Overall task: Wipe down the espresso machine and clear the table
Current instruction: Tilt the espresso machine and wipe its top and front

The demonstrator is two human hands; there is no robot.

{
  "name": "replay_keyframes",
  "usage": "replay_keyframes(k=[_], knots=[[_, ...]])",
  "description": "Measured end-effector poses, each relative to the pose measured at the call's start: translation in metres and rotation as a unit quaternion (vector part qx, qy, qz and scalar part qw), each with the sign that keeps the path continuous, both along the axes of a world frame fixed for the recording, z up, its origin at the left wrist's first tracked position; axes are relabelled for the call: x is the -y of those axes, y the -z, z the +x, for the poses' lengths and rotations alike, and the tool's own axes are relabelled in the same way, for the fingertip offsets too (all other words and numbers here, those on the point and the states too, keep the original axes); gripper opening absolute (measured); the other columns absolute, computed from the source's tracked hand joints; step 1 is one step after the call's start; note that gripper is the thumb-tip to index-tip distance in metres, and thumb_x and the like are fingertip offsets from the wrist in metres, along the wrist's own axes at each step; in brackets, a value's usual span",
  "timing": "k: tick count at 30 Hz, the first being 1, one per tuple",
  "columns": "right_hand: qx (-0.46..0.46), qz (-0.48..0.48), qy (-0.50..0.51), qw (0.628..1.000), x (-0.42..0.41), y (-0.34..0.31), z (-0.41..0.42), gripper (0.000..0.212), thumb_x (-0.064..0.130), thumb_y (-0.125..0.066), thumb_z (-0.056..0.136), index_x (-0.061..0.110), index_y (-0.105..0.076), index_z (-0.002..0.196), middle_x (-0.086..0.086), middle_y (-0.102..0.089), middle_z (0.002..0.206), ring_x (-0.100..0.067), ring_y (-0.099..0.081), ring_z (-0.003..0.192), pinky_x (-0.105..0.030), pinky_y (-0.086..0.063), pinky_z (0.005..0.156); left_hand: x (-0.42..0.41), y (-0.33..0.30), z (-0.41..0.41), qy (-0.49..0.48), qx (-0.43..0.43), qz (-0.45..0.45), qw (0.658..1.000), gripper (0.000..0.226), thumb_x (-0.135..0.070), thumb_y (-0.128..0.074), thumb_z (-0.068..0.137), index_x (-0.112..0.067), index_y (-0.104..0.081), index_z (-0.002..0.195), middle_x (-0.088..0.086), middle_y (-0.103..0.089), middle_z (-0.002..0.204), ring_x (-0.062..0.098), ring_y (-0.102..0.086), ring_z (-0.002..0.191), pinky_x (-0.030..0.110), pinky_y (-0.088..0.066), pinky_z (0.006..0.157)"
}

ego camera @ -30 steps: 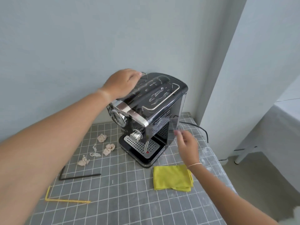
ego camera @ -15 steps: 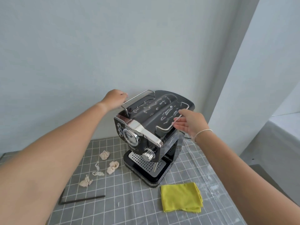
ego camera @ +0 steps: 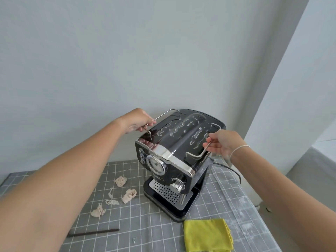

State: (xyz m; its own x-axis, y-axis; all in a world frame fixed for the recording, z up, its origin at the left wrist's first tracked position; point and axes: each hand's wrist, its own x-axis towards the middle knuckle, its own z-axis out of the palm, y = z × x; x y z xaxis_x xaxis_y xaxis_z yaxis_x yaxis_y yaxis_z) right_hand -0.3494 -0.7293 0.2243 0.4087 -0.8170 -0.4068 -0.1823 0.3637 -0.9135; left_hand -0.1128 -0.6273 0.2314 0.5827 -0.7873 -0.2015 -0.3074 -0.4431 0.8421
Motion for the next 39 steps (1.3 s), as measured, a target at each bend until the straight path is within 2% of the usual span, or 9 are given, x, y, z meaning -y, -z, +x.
replay_keyframes(k=[4, 8, 14, 17, 19, 23, 26, 31, 39], knots=[[-0.012, -0.032, -0.019, 0.999, 0.013, -0.005, -0.001, 0.023, 0.002, -0.044, 0.094, 0.003, -0.049, 0.072, -0.007, -0.051, 0.061, -0.012, -0.056, 0.036, -0.018, -0.047, 0.033, -0.013, 0.002, -0.011, -0.015, -0.053, -0.003, 0.998, 0.016, -0.001, -0.047, 0.089, -0.007, -0.057, 0.078, 0.003, -0.05, 0.066, 0.009, -0.041, 0.048, 0.017, -0.035, 0.046], [-0.011, -0.077, -0.068, 0.995, 0.022, -0.017, 0.01, 0.023, 0.003, -0.043, 0.094, 0.006, -0.049, 0.072, -0.005, -0.049, 0.059, -0.006, -0.051, 0.027, -0.015, -0.045, 0.033, -0.04, 0.003, -0.025, -0.048, -0.079, -0.021, 0.996, 0.016, 0.002, -0.044, 0.09, -0.005, -0.054, 0.079, 0.005, -0.048, 0.067, 0.011, -0.041, 0.053, 0.016, -0.034, 0.042], [-0.034, -0.121, -0.095, 0.987, 0.043, -0.028, 0.02, 0.027, -0.002, -0.042, 0.09, 0.005, -0.056, 0.068, -0.003, -0.046, 0.057, -0.004, -0.041, 0.025, -0.011, -0.035, 0.03, -0.062, 0.001, -0.063, -0.097, -0.131, -0.072, 0.984, 0.011, 0.005, -0.047, 0.088, -0.001, -0.055, 0.083, 0.007, -0.051, 0.068, 0.012, -0.044, 0.057, 0.016, -0.041, 0.042], [-0.039, -0.126, -0.107, 0.986, 0.054, -0.026, 0.017, 0.028, -0.002, -0.042, 0.09, 0.005, -0.058, 0.068, -0.002, -0.046, 0.057, -0.003, -0.039, 0.024, -0.011, -0.034, 0.029, -0.055, 0.007, -0.081, -0.124, -0.131, -0.1, 0.978, 0.011, 0.004, -0.045, 0.088, 0.002, -0.054, 0.093, 0.008, -0.049, 0.068, 0.013, -0.044, 0.056, 0.015, -0.041, 0.042], [-0.032, -0.132, -0.116, 0.984, 0.06, -0.026, 0.015, 0.027, -0.002, -0.043, 0.089, 0.006, -0.059, 0.069, -0.002, -0.047, 0.057, -0.003, -0.038, 0.026, -0.011, -0.035, 0.031, -0.052, 0.013, -0.089, -0.14, -0.128, -0.112, 0.975, 0.012, 0.006, -0.044, 0.087, 0.003, -0.054, 0.094, 0.008, -0.049, 0.067, 0.013, -0.044, 0.056, 0.016, -0.04, 0.042], [-0.012, -0.124, -0.122, 0.985, 0.068, -0.018, 0.009, 0.025, -0.001, -0.046, 0.088, 0.006, -0.059, 0.068, 0.002, -0.049, 0.045, -0.003, -0.038, 0.028, -0.01, -0.035, 0.032, -0.045, 0.02, -0.096, -0.148, -0.122, -0.116, 0.975, 0.012, 0.004, -0.045, 0.088, -0.002, -0.053, 0.082, 0.008, -0.048, 0.067, 0.013, -0.043, 0.056, 0.017, -0.04, 0.044], [-0.005, -0.116, -0.129, 0.985, 0.076, -0.009, 0.003, 0.022, 0.001, -0.047, 0.088, 0.006, -0.058, 0.069, -0.001, -0.046, 0.056, -0.004, -0.037, 0.031, -0.01, -0.034, 0.032, -0.038, 0.02, -0.1, -0.153, -0.123, -0.116, 0.974, 0.009, 0.004, -0.045, 0.087, 0.001, -0.053, 0.091, 0.008, -0.048, 0.067, 0.013, -0.044, 0.056, 0.015, -0.04, 0.04], [0.004, -0.097, -0.125, 0.987, 0.094, 0.003, -0.011, 0.021, 0.001, -0.047, 0.088, 0.005, -0.058, 0.071, -0.001, -0.044, 0.056, -0.003, -0.036, 0.027, -0.01, -0.033, 0.03, -0.022, 0.016, -0.114, -0.145, -0.112, -0.107, 0.977, 0.012, 0.002, -0.047, 0.088, 0.004, -0.052, 0.098, 0.008, -0.048, 0.068, 0.014, -0.044, 0.057, 0.015, -0.041, 0.042], [0.017, -0.093, -0.167, 0.981, 0.105, 0.01, -0.02, 0.014, 0.008, -0.049, 0.091, 0.006, -0.061, 0.083, -0.001, -0.05, 0.06, -0.01, -0.041, 0.048, -0.013, -0.039, 0.034, -0.021, 0.015, -0.121, -0.144, -0.115, -0.108, 0.977, 0.015, 0.004, -0.046, 0.088, 0.003, -0.054, 0.1, 0.008, -0.049, 0.069, 0.014, -0.044, 0.058, 0.013, -0.044, 0.042]])
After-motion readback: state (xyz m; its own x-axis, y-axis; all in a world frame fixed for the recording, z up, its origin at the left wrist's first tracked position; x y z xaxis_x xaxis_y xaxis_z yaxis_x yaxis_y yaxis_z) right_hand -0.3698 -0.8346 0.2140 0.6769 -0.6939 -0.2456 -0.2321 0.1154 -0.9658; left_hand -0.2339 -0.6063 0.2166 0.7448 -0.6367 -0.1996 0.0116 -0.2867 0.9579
